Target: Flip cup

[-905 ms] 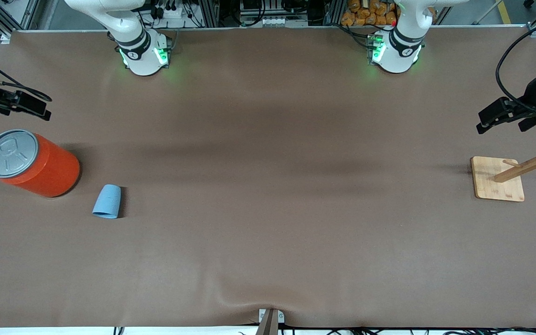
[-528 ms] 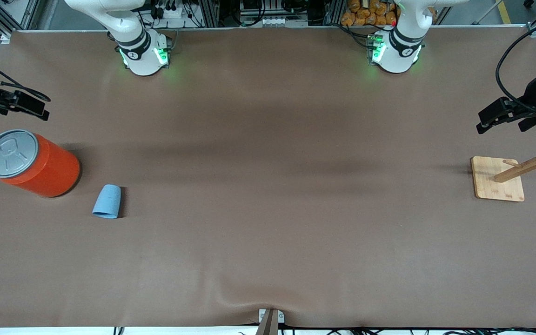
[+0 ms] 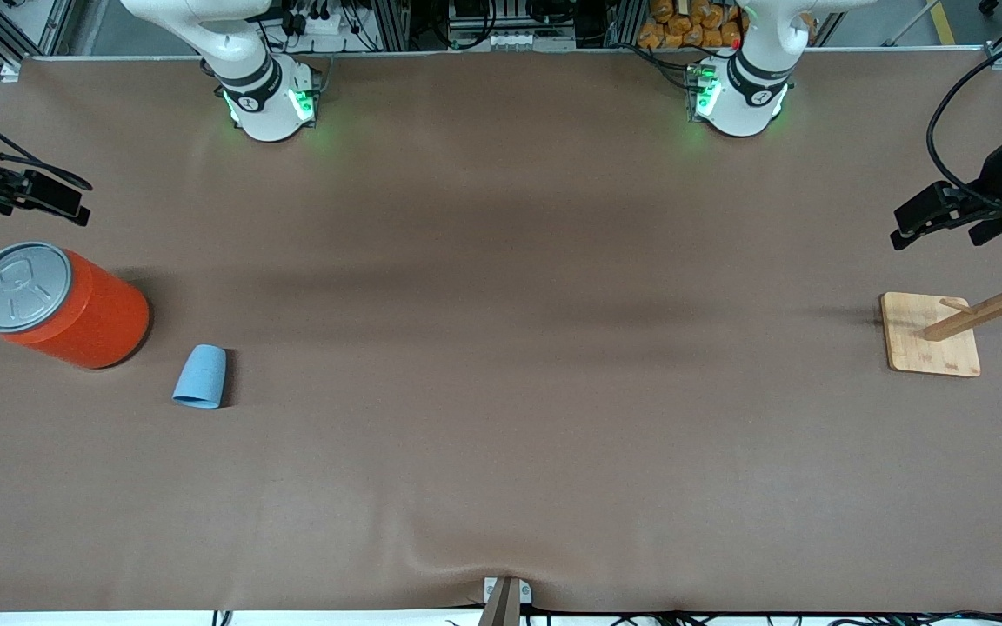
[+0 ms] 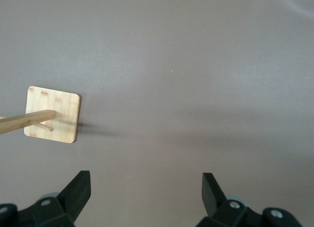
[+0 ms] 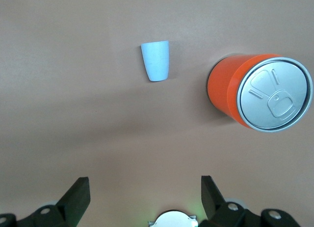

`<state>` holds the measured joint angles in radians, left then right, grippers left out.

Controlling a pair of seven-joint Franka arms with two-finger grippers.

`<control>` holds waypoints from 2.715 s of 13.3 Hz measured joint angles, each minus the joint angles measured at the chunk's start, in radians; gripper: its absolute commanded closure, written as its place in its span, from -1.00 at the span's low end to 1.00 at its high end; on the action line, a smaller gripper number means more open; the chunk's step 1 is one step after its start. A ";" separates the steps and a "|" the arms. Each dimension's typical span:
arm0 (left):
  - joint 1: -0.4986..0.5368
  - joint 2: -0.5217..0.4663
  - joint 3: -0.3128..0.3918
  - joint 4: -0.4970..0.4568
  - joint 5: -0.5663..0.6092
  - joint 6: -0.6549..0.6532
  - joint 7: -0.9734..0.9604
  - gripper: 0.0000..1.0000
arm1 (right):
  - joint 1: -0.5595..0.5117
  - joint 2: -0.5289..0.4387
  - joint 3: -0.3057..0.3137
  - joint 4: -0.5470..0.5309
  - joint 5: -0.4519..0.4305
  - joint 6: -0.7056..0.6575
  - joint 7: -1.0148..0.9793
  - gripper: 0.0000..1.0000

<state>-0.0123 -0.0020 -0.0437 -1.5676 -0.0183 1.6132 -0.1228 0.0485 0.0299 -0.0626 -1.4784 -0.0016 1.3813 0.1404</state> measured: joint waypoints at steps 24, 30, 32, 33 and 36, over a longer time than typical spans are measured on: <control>0.000 0.007 0.000 -0.005 0.000 -0.027 0.003 -1.00 | -0.018 0.313 -0.003 -0.267 0.003 0.482 -0.130 -1.00; -0.001 0.008 -0.001 -0.005 0.000 -0.028 0.004 -1.00 | -0.032 0.475 -0.004 -0.267 0.003 0.725 -0.159 -1.00; -0.001 0.008 -0.001 -0.005 0.000 -0.028 0.004 -1.00 | -0.044 0.512 -0.007 -0.267 0.003 0.771 -0.191 -1.00; -0.001 0.008 -0.001 -0.005 0.000 -0.028 0.004 -1.00 | -0.051 0.529 -0.007 -0.267 0.003 0.787 -0.203 -1.00; -0.001 0.008 -0.001 -0.005 0.000 -0.028 0.004 -1.00 | -0.057 0.561 -0.007 -0.266 0.003 0.817 -0.218 -0.65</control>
<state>-0.0130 0.0064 -0.0445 -1.5724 -0.0183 1.5856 -0.1190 -0.0082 0.5910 -0.0694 -1.7447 0.0010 2.1981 -0.0776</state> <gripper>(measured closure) 0.000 0.000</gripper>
